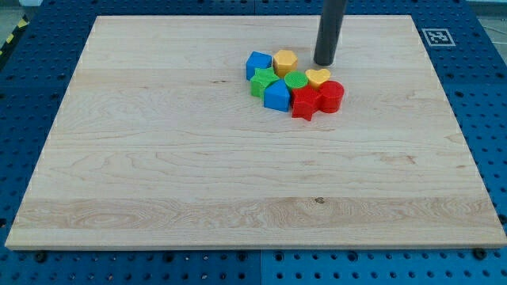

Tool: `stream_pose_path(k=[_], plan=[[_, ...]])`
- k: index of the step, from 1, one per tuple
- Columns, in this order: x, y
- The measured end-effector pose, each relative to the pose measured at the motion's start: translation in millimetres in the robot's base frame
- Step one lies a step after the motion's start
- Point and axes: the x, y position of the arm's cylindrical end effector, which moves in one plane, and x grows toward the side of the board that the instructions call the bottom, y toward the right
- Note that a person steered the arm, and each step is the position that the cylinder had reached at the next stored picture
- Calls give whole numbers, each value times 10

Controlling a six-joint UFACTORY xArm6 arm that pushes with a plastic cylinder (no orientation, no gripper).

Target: Push the yellow hexagon into the green circle

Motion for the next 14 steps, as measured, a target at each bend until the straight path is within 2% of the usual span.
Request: stream_pose_path(k=[1,3,6,7,8,9,10,12,14], plan=[[-249,-173],[-95,-760],[75,-736],[-30,-673],[-171,-983],[-224,-1891],[-224,-2226],[-56,-2021],[101,-1513]])
